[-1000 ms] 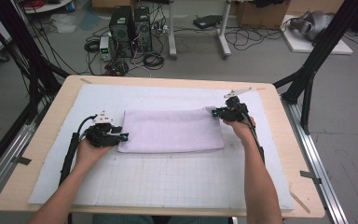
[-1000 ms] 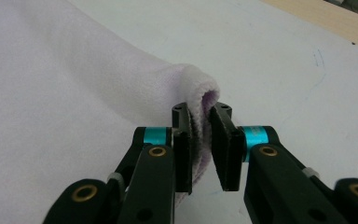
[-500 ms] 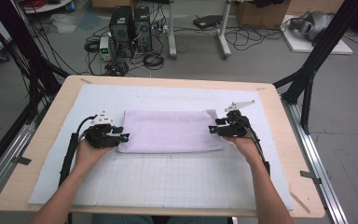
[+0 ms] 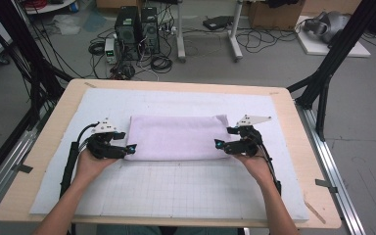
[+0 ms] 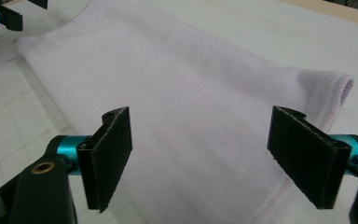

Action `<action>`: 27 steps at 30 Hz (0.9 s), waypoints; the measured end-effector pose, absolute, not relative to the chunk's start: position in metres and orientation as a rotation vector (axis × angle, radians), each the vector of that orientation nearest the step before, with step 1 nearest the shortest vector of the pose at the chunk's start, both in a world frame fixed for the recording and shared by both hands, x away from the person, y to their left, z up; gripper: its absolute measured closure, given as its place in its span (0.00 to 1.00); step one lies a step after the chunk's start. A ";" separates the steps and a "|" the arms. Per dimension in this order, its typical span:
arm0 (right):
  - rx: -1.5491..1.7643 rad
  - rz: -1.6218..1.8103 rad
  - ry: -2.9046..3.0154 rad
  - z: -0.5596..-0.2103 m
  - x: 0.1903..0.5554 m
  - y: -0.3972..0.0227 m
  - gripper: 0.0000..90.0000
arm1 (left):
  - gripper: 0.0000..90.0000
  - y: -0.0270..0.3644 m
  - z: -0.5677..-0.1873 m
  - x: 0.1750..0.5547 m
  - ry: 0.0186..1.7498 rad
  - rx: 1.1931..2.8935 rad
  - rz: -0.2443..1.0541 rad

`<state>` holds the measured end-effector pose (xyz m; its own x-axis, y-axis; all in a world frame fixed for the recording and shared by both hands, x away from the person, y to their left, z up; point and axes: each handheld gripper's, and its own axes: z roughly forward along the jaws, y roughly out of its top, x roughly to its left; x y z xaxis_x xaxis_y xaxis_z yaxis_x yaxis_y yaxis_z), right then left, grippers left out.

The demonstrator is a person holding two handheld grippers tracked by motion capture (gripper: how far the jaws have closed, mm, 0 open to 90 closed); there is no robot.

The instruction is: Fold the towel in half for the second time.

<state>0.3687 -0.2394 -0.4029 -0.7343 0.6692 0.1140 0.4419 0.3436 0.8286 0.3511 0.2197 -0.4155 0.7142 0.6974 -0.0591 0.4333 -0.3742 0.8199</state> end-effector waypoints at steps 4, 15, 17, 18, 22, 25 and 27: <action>0.988 1.316 2.385 -0.401 0.361 -0.238 0.21 | 0.33 0.221 -0.416 0.345 0.862 2.011 0.374; 0.923 1.306 2.409 -0.395 0.346 -0.234 0.19 | 0.32 0.228 -0.414 0.331 0.858 2.009 0.384; 0.927 1.308 2.408 -0.399 0.344 -0.235 0.19 | 0.32 0.228 -0.414 0.328 0.852 2.009 0.388; 0.935 1.307 2.411 -0.401 0.342 -0.236 0.19 | 0.32 0.228 -0.414 0.326 0.853 2.006 0.387; 0.944 1.303 2.410 -0.407 0.337 -0.241 0.19 | 0.32 0.230 -0.416 0.320 0.852 2.010 0.393; 0.947 1.306 2.409 -0.409 0.332 -0.245 0.19 | 0.31 0.231 -0.418 0.315 0.855 2.007 0.394; 0.944 1.304 2.408 -0.410 0.328 -0.247 0.19 | 0.31 0.232 -0.418 0.313 0.858 2.010 0.389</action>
<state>0.3282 -0.2470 -0.4099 -0.7611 0.6428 0.0872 0.4245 0.3919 0.8162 0.3128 0.2322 -0.4184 0.7114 0.7008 -0.0534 0.4218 -0.3649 0.8300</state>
